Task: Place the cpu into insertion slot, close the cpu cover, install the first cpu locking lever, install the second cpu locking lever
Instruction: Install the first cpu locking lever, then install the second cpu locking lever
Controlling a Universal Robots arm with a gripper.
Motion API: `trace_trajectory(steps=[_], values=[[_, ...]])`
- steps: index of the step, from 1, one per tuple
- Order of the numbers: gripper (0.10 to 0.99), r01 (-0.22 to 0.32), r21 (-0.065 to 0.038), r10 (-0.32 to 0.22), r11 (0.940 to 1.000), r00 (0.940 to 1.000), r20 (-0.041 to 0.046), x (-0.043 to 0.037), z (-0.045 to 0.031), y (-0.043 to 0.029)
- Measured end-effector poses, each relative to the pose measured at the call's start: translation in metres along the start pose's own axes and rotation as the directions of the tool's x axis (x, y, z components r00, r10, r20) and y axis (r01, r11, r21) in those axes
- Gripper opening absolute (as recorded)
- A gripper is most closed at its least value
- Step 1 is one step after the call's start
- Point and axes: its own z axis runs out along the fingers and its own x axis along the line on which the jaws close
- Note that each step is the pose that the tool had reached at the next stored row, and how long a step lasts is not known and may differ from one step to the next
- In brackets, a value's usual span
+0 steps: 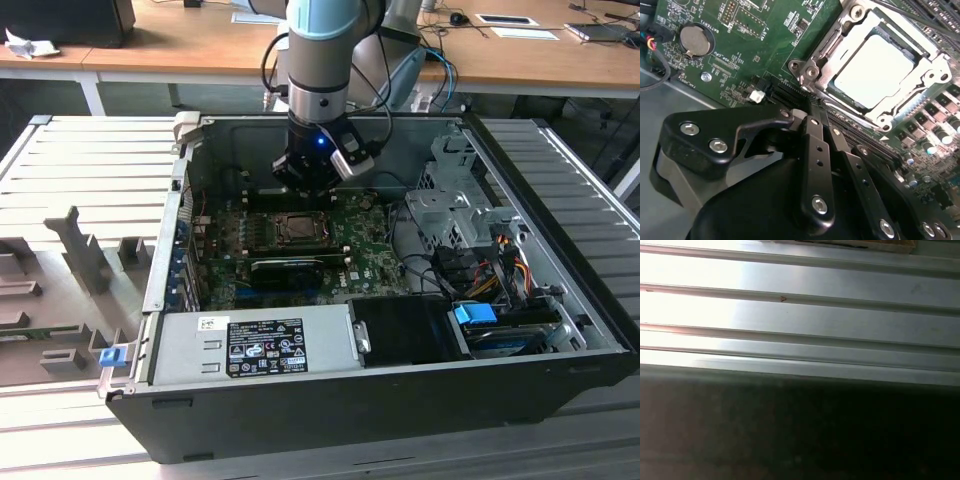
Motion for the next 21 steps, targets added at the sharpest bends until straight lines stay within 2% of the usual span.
trace_trajectory(steps=[3, 21], values=[[0.106, 0.0, 0.0, 0.0, 1.0, 1.0, 0.0, -0.0001, -0.005, 0.0003], [0.106, 0.0, 0.0, 0.0, 1.0, 1.0, 0.0, 0.001, -0.0062, -0.0161]])
